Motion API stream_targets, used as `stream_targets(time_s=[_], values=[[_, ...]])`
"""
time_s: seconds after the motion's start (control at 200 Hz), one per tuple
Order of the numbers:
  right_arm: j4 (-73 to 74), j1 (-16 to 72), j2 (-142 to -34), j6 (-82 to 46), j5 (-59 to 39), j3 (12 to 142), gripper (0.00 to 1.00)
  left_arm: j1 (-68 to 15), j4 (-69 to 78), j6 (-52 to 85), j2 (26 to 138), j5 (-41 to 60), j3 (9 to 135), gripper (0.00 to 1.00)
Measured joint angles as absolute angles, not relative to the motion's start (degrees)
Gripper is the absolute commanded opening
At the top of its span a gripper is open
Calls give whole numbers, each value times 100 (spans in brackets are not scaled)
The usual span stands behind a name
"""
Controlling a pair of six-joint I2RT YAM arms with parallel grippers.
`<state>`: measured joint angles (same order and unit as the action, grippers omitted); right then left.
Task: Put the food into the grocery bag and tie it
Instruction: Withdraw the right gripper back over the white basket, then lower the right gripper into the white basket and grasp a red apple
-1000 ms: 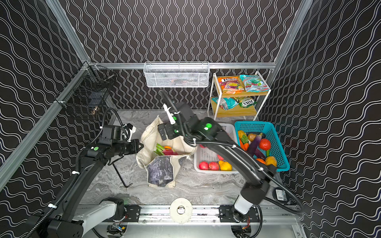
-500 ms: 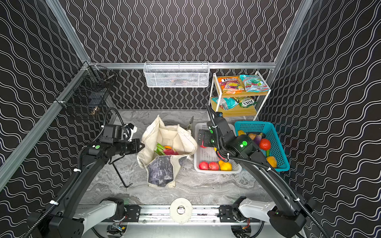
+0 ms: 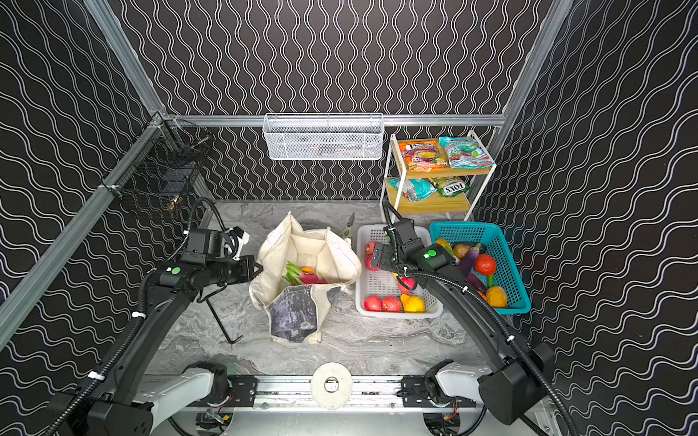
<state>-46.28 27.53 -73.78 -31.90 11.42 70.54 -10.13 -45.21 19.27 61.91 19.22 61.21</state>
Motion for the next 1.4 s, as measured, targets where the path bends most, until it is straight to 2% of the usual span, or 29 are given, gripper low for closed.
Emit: stream_targets(time_s=[0.265, 0.741, 1.401], values=[[-4204, 2233, -7693, -3236, 1020, 6893, 99, -1013, -4668, 1883, 6324, 1907, 6270, 0], [-4091, 1820, -8023, -3227, 1149, 6370, 99, -1013, -4705, 1752, 6316, 1909, 6241, 0], [-3948, 1623, -8772, -2788, 1098, 5961, 99, -1013, -4678, 1649, 6316, 1885, 6233, 0]])
